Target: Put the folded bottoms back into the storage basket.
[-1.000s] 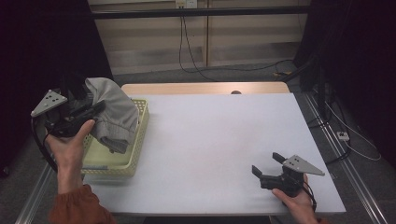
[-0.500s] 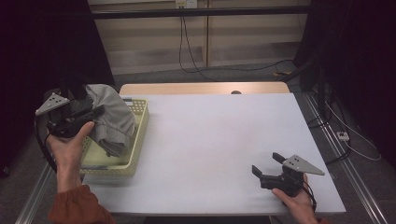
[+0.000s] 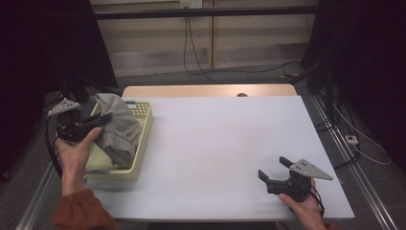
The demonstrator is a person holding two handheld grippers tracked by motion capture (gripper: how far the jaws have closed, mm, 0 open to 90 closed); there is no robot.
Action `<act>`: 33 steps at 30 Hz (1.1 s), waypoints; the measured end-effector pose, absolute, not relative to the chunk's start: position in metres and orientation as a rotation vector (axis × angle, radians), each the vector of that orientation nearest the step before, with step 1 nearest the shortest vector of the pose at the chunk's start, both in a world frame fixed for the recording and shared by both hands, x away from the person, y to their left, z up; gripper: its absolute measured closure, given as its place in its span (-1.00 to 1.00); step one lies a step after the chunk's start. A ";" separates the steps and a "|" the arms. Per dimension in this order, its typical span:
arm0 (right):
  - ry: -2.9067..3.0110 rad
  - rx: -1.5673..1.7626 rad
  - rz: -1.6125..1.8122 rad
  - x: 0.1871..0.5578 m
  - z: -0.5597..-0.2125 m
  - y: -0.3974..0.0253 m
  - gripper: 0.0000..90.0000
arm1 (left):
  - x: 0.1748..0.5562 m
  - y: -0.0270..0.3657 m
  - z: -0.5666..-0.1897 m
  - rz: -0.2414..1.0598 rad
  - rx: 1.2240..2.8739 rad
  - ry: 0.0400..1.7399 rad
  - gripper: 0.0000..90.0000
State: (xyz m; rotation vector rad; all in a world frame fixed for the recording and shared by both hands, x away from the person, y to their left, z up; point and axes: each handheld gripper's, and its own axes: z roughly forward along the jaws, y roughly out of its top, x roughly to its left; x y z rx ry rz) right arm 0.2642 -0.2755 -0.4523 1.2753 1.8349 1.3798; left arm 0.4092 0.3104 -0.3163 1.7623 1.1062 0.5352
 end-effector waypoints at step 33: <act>1.836 1.275 1.383 0.264 -0.452 -0.275 -0.93 | 0.417 0.342 -0.338 0.584 1.830 1.298 0.68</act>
